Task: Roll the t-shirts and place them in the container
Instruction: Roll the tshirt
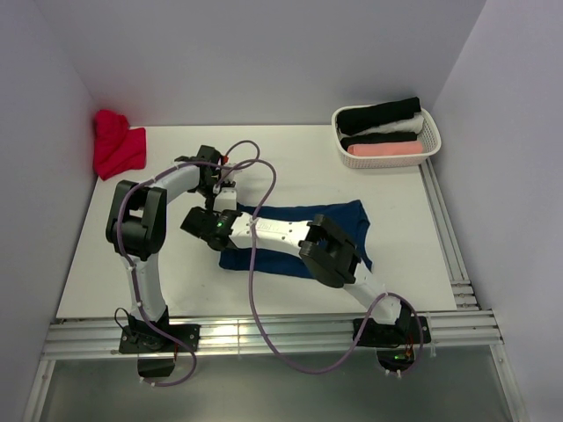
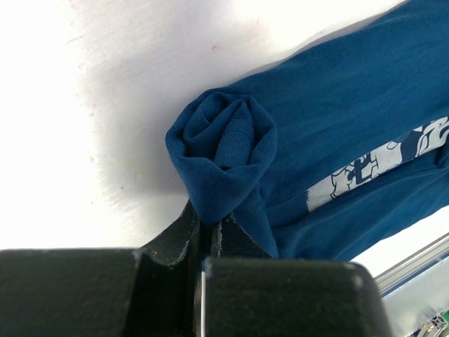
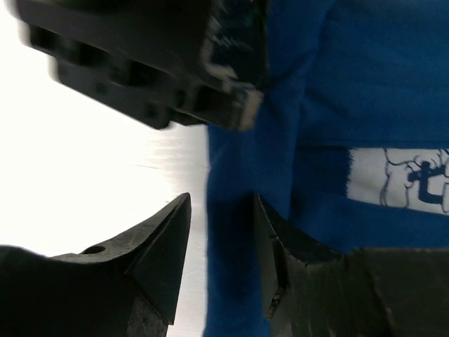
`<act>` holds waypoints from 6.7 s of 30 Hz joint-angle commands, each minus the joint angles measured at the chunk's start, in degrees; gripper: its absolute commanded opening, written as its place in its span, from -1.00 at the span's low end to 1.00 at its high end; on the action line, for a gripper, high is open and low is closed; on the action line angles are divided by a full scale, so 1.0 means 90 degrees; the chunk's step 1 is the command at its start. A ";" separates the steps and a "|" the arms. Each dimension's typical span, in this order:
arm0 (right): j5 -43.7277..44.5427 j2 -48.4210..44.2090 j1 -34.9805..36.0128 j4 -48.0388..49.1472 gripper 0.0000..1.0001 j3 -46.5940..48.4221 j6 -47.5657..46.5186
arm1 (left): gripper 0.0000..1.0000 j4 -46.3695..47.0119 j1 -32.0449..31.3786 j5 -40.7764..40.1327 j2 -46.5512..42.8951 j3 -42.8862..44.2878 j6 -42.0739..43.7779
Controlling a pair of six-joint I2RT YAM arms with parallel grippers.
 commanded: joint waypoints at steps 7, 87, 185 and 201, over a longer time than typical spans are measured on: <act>0.0019 0.0242 -0.0078 -0.0762 -0.08 0.0273 -0.0070 | -0.99 -0.0333 0.0009 -0.0533 -0.0146 0.0222 0.0212; 0.0410 -0.1379 0.0108 0.0868 -0.22 -0.1446 0.0038 | -0.99 0.0126 0.0155 -0.0298 -0.0077 0.0085 -0.0042; -0.0712 -0.0332 0.0225 0.0046 -0.41 -0.1082 0.0340 | 0.16 -0.0615 0.0057 0.0004 0.0284 0.1705 0.0085; -0.3682 -0.1888 -0.0761 0.8531 -0.46 -0.5790 0.1667 | 0.23 -0.0958 0.1356 0.1644 -0.0067 0.1395 0.1071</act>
